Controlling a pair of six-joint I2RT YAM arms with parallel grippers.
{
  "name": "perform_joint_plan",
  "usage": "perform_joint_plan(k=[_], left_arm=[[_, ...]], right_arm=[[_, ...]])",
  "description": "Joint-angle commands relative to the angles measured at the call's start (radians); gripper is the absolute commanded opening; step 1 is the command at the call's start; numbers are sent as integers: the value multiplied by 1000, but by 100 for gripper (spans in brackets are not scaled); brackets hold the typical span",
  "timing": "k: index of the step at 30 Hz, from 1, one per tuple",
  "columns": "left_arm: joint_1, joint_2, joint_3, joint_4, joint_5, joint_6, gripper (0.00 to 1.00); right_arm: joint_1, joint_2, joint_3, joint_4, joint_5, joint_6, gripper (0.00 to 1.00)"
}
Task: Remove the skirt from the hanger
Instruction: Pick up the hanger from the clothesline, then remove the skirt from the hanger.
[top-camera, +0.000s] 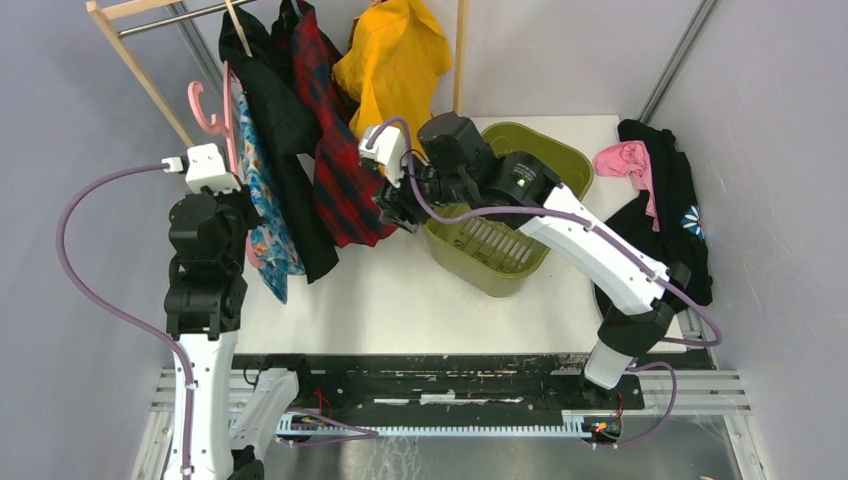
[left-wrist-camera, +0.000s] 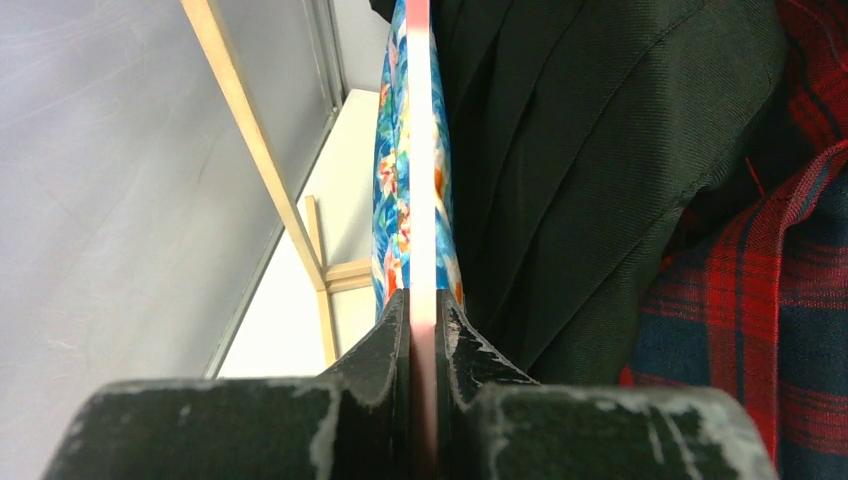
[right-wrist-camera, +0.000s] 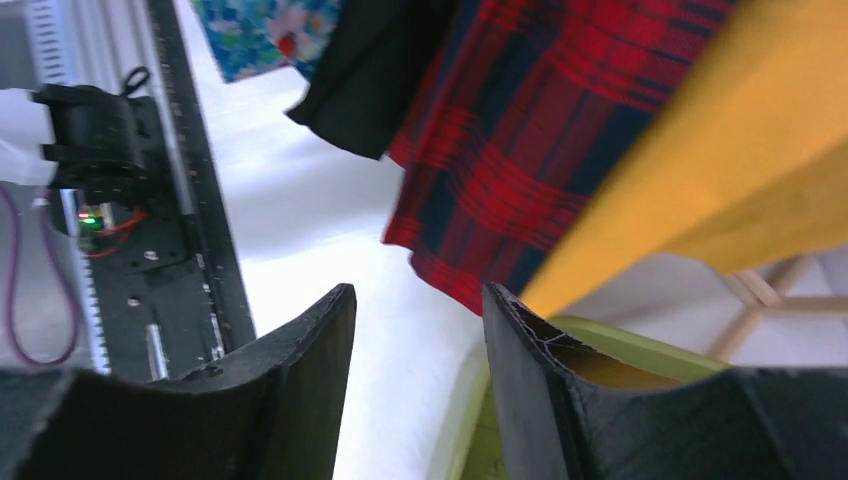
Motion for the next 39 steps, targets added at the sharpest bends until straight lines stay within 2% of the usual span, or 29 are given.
perform_joint_plan(k=[1,13,20,29,39], left_arm=[[-8,-8,67,73,26,-42,3],[-18,-13,91,47,50,-92,3],[-32,-23,88,30,102,-145,3],[-32,-40,89,6,177,-203,3],[-32,-64,104,-35,192,-217,3]], right_arm=[[38,73,22,91,-170,61,57],[124,275,177,180,-256,112,60],[174,297,141,259,-210,135,62],[180,329,101,313,-224,183,61],[184,409,124,404,-228,267,57]])
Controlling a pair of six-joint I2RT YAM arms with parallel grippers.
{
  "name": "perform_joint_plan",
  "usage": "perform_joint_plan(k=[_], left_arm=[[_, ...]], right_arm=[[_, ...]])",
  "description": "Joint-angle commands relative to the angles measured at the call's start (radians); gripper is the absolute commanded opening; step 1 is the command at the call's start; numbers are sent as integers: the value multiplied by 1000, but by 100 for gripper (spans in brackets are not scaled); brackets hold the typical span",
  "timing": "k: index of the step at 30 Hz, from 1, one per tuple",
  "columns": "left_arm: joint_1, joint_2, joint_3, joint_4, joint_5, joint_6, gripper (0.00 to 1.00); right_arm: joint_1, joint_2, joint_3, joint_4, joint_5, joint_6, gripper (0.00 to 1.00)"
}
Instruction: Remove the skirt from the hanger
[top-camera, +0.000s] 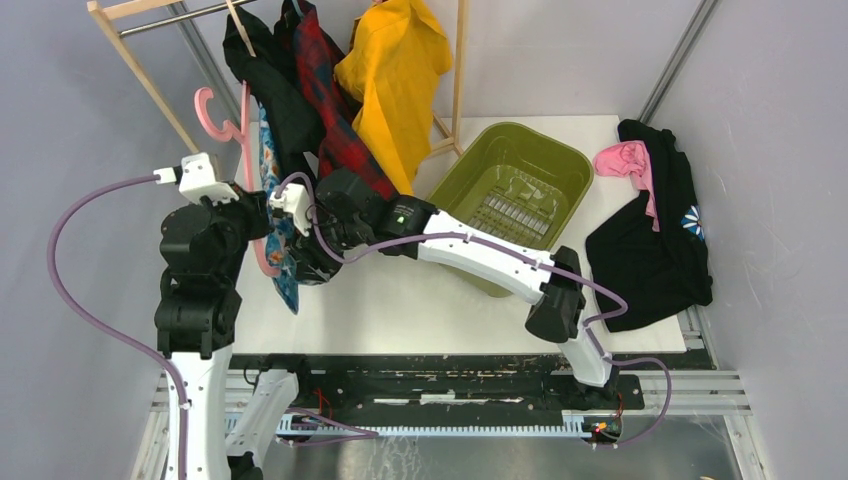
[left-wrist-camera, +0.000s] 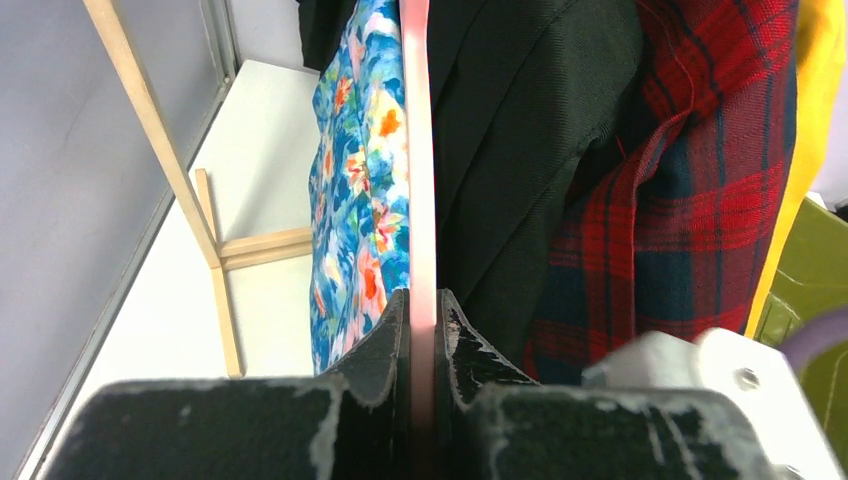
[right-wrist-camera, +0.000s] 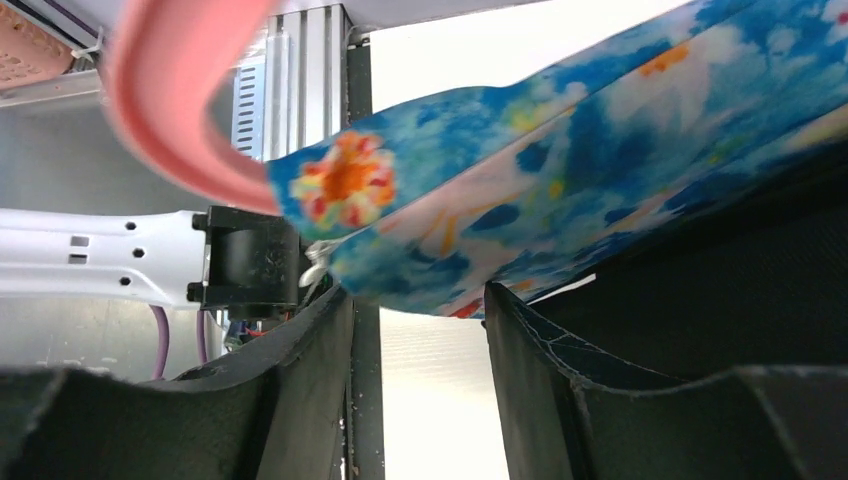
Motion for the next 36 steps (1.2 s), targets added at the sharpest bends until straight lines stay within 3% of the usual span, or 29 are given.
perform_joint_plan(k=[1,6,11,13,15,16,25,31,36], left_arm=[[-6,-28,53,66,54,-48,3],[-6,-39,50,55,54,-47,3],[-6,-48,42,55,53,-48,3],[-6,-50,39,55,55,-46,3],[-6,-52,35,56,55,-44,3],[-7,-53,34,55,54,-42,3],[-6,-61,-5,58,-18,2,3],[-6,-54,-29,84,-43,28,3],[-7,-43,-52,111,-42,37,3]], right_arm=[[4,24,22,90,6,56,56],[5,47,38,109,59,62,56],[3,76,53,122,126,87,43],[-1,78,56,118,173,103,29],[-4,78,59,105,196,106,6],[-5,75,59,93,217,103,1],[-5,-177,-110,21,546,-1,1],[-11,-435,-285,152,866,-68,1],[-11,-545,-350,268,1089,-192,1]])
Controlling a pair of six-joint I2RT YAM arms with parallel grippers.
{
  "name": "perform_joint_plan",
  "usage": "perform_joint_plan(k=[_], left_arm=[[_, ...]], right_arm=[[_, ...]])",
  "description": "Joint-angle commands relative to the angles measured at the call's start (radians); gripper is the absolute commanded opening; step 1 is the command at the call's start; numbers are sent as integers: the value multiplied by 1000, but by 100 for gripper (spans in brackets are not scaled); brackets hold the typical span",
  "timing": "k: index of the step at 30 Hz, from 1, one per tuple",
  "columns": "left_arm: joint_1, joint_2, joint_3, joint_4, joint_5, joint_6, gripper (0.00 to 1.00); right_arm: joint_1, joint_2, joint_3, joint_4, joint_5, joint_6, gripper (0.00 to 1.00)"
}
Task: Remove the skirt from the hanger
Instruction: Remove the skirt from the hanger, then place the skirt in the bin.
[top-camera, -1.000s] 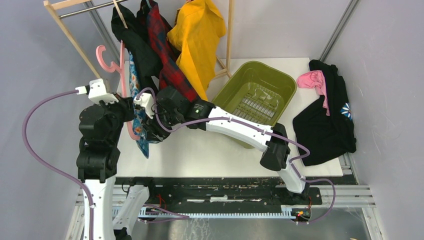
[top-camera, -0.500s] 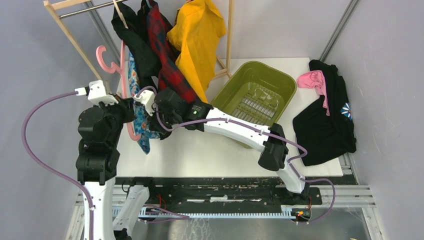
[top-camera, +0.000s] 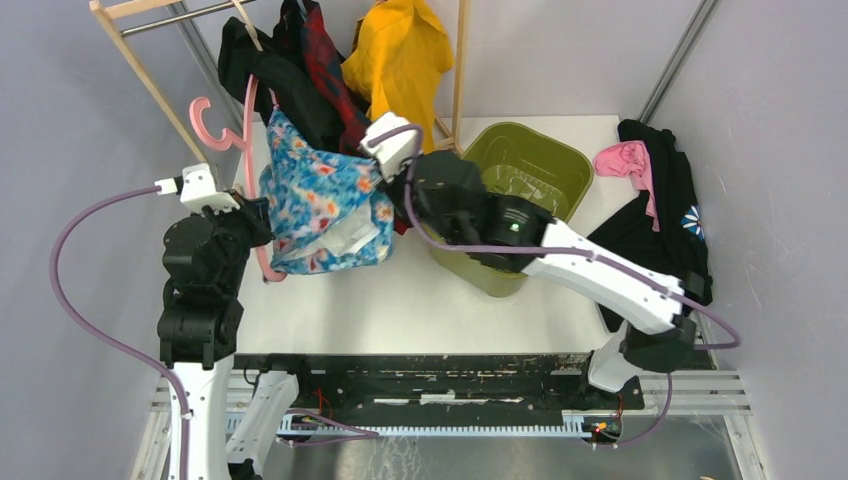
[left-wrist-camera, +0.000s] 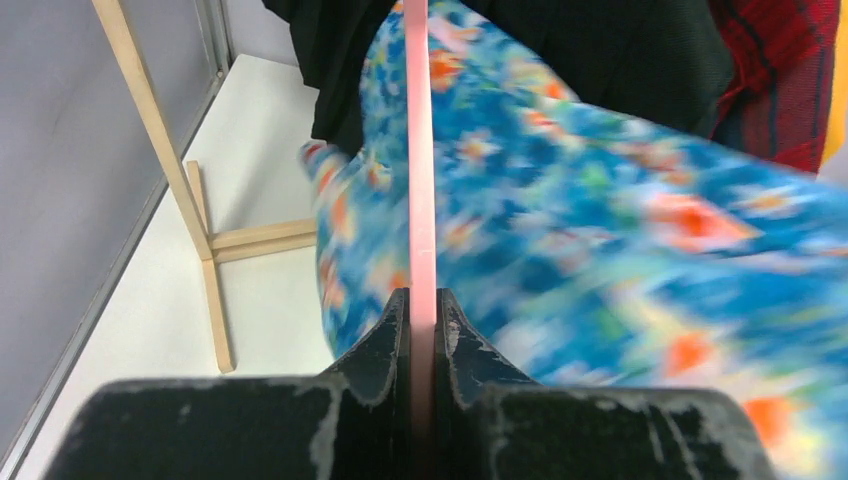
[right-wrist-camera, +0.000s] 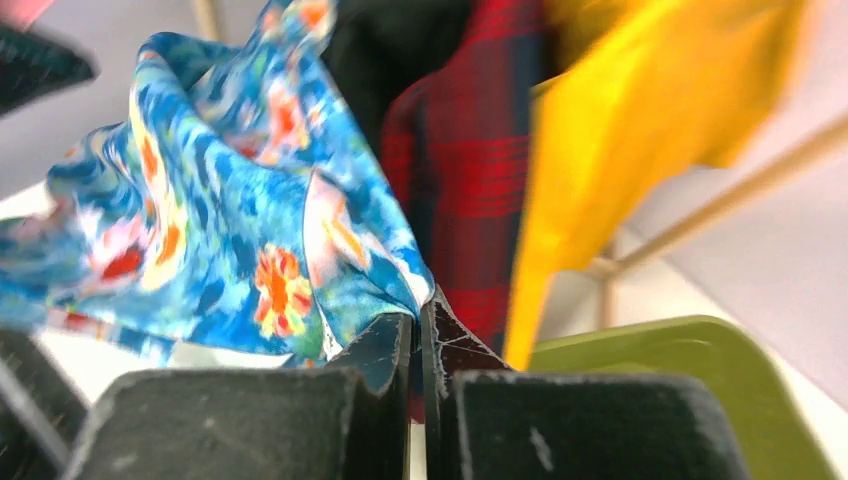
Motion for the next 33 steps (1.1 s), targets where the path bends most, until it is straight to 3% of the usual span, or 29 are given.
perform_joint_plan(k=[1,9,19,23,33], left_arm=[[-2,4,-11,117,-20,47,3],[-5,12,-25,127,-27,56,3],[-5,21,-35,133,-21,51,3],[-5,24,-44,135,-28,53,3],[-6,42,-53,146,-52,60,3]], right_arm=[[-10,-117,-46,193,339,-164,1],[-103,-230,-157,513,580,-473,1],[-445,-219,-118,455,519,-389,1],[-495,-177,-104,437,480,-374,1],[-534,-49,-148,235,361,-135,1]])
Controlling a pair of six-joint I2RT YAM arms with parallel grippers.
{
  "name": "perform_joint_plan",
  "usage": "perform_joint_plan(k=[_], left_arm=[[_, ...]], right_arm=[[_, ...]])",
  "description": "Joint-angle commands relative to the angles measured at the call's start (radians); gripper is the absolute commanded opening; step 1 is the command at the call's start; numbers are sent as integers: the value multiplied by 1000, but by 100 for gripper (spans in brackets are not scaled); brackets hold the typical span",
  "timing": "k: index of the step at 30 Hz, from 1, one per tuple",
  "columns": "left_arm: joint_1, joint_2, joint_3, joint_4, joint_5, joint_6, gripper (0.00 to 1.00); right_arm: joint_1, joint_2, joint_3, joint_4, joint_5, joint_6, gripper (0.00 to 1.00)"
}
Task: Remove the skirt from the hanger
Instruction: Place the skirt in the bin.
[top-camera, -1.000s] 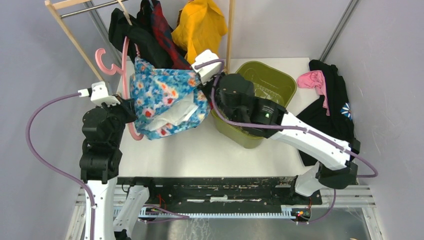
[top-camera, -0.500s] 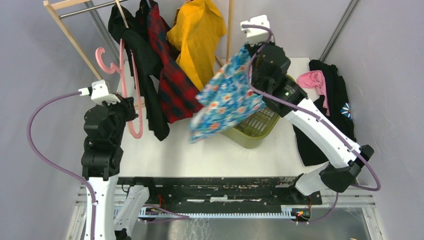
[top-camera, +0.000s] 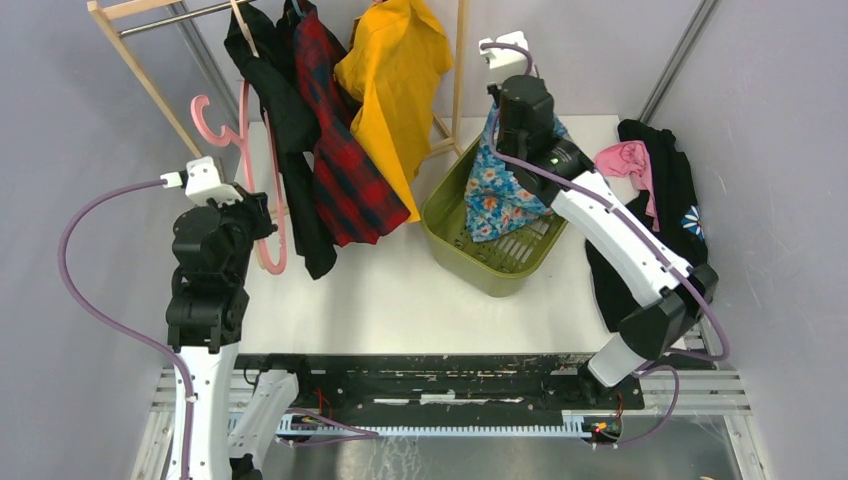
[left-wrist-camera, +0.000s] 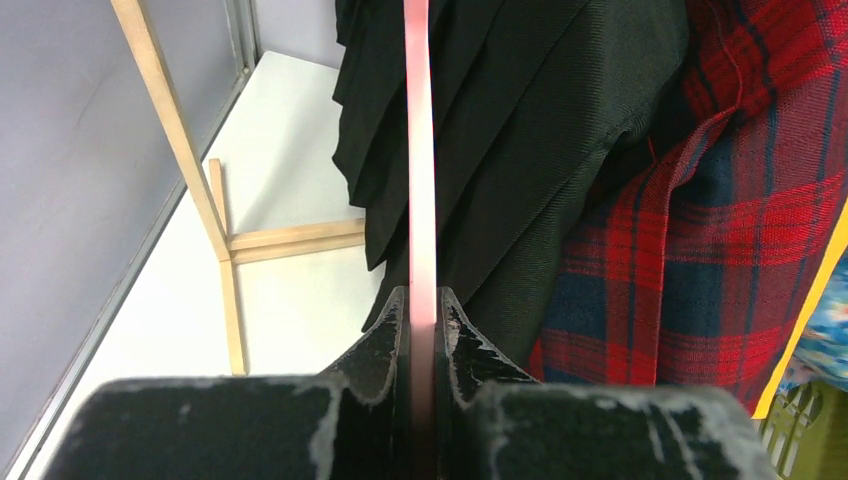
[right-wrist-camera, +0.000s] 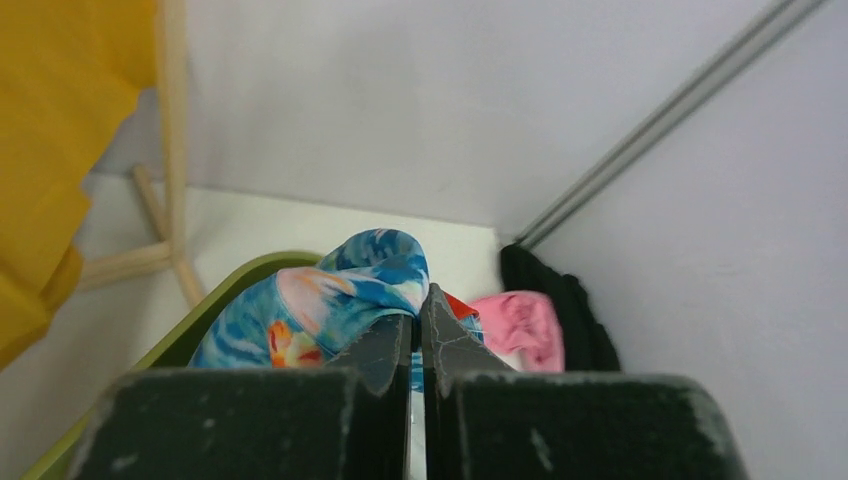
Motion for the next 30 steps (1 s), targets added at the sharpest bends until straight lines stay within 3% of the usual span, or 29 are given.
perform_joint_plan(k=[1,8,15,16,19,20,25,30], left_arm=[[-5,8,-3,71,-15,58,3],[-4,32,6,75,-37,77,3],[-4,48,12,78,-63,86,3],[-6,51,16,79,-68,87,3],[-4,63,31,77,-84,99,3],[-5,68,36,75,-89,103,3],[-5,74,46,77,-133,122,3],[-5,83,41,111,-188,142,3]], right_arm=[[-5,36,-32,-89,-86,196,1],[-5,101,-214,-190,-222,523,1],[-7,206,-298,-255,-201,646,1],[-11,235,-290,-282,-174,660,5],[-36,306,-237,-377,-131,710,65],[-50,338,-204,-425,-127,729,73],[-98,379,-128,-517,-206,752,83],[-97,249,-119,-486,-268,720,81]])
